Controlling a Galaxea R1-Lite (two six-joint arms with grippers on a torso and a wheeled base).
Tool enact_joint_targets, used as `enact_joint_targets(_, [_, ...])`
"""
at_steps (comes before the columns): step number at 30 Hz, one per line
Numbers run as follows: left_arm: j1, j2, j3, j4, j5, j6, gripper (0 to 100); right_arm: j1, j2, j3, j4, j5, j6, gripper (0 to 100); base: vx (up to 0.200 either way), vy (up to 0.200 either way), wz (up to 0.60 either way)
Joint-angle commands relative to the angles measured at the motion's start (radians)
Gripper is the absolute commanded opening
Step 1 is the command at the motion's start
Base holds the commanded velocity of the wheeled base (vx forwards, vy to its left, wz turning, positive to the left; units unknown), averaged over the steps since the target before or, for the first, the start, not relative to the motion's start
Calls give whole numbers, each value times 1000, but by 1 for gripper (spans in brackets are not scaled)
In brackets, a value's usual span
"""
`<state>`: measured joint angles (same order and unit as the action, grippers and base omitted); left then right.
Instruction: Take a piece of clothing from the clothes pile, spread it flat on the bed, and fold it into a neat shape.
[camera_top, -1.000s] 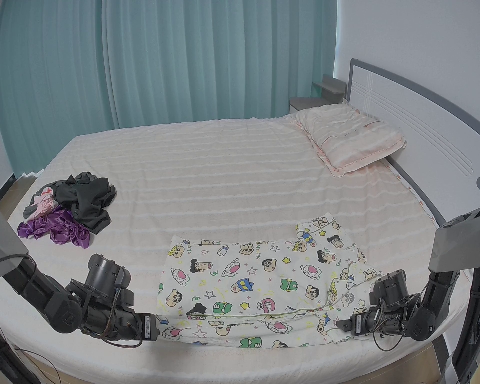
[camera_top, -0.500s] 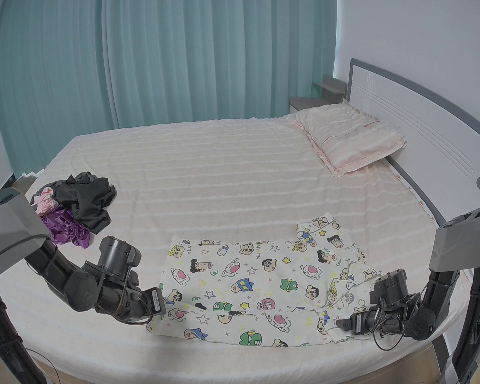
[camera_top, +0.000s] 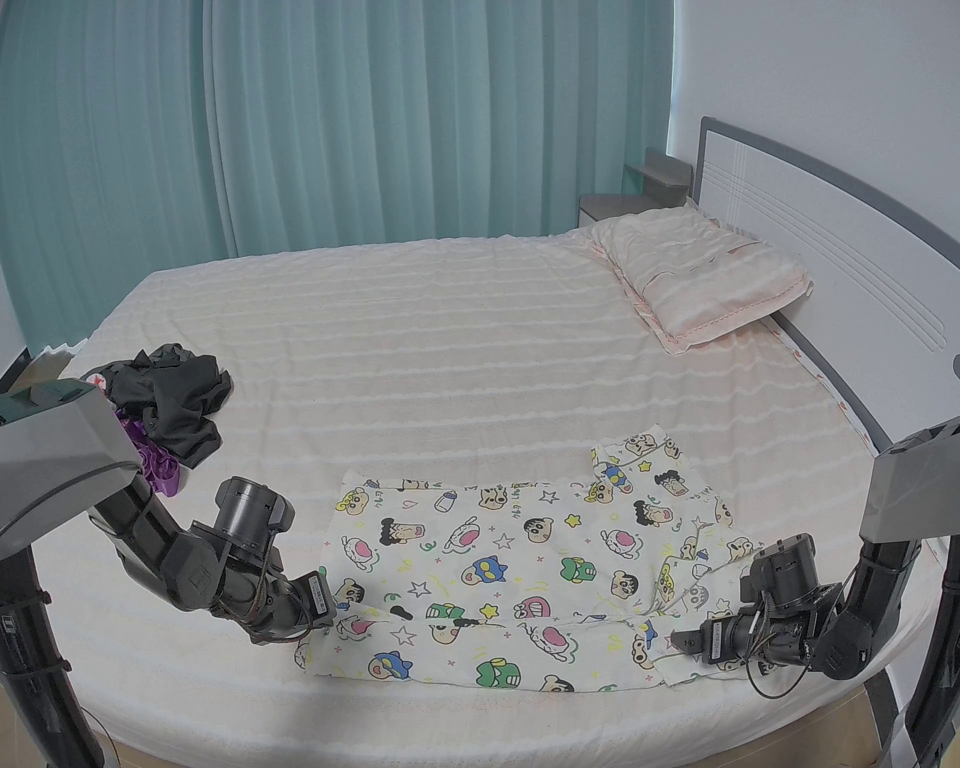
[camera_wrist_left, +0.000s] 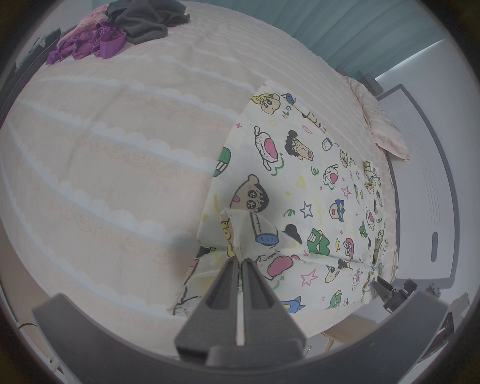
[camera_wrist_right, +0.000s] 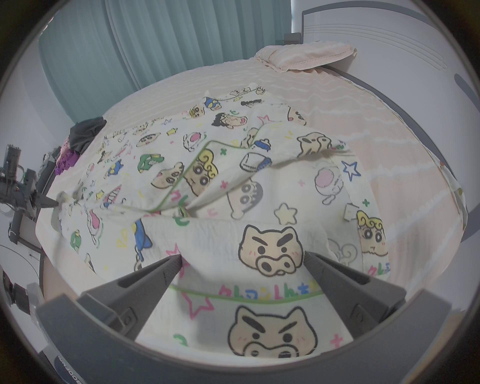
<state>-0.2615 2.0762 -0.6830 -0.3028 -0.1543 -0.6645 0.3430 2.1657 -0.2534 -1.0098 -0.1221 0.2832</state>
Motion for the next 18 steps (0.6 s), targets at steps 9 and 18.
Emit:
enact_joint_targets(9, [2, 39, -20, -7, 1, -1, 0, -117, -149, 46, -15, 145, -25, 100, 0, 0, 0])
enact_joint_targets(18, [2, 39, -20, -7, 2, 0, 0, -348, -64, 40, -23, 434, -202, 100, 0, 0, 0])
